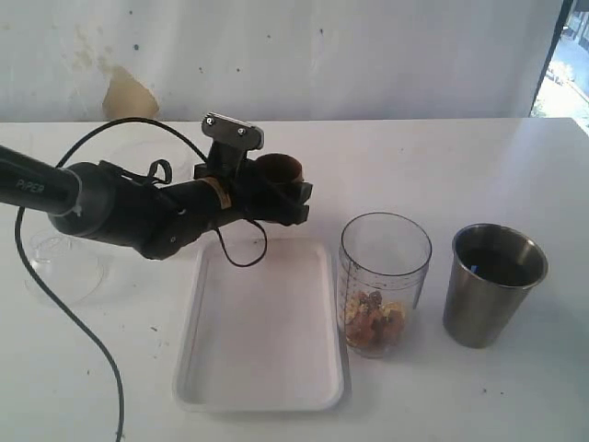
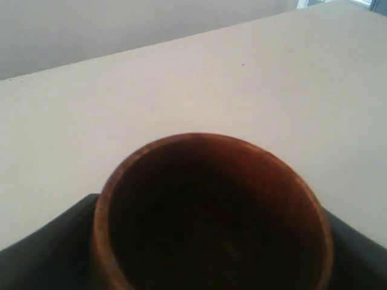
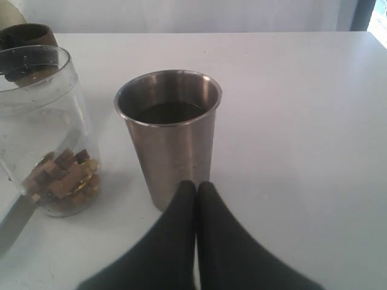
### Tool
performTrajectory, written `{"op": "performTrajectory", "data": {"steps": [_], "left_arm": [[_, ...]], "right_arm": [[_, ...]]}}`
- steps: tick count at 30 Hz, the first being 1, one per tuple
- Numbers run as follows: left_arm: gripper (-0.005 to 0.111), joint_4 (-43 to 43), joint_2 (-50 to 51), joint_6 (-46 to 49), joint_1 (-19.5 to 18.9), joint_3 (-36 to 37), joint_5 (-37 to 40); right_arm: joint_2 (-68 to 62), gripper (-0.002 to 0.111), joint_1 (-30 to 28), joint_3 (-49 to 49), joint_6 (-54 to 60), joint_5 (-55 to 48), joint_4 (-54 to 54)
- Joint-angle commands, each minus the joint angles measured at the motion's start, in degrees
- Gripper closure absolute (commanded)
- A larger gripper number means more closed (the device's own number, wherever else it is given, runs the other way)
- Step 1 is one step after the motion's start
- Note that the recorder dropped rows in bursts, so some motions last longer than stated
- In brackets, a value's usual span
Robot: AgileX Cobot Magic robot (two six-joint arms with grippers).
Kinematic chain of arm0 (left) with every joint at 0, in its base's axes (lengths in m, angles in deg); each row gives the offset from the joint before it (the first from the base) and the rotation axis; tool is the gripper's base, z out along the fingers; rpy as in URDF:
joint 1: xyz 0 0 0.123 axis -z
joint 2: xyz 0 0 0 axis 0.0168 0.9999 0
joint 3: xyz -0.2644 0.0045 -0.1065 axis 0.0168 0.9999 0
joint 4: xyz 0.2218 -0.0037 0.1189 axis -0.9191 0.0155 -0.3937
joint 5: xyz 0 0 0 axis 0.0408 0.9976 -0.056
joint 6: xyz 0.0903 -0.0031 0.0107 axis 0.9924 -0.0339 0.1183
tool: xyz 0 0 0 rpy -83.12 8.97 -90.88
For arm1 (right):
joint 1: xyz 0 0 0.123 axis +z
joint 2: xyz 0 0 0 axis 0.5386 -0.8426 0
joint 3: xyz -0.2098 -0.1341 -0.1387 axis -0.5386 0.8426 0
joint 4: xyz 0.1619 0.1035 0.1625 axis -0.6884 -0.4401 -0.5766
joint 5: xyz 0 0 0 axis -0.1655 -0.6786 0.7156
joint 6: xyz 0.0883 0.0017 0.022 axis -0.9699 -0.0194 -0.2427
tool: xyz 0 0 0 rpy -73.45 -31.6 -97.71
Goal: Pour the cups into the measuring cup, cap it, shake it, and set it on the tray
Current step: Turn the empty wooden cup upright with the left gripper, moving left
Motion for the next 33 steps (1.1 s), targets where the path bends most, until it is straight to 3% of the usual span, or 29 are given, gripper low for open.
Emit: {"op": "performTrajectory", "data": {"steps": [1, 9, 16, 28, 33], "left_arm": [[0.107, 0.3, 0.3, 1.1, 0.0, -1.1, 0.9], [0.107, -0.1, 0.3, -1.5, 0.1, -1.1, -0.9], [0.107, -8.2, 0.3, -7.4, 0.1, -1.1, -6.9], [0.107, -7.5, 6.2, -6.7, 0.1, -5.3, -6.4], [0.107, -7.5, 6.3, -6.7, 0.1, -6.9, -2.6]], "right_arm": [[0.3, 0.108, -0.1, 0.3, 0.0, 0.7, 0.1], [0.3, 0.108, -0.1, 0.3, 0.0, 0.7, 0.1], [0.3, 0.108, -0.1, 0.3, 0.0, 0.8, 0.1], [0.3, 0.108, -0.1, 0.3, 0.0, 0.8, 0.1], [0.3, 0.108, -0.1, 0.3, 0.0, 0.8, 0.1]]}}
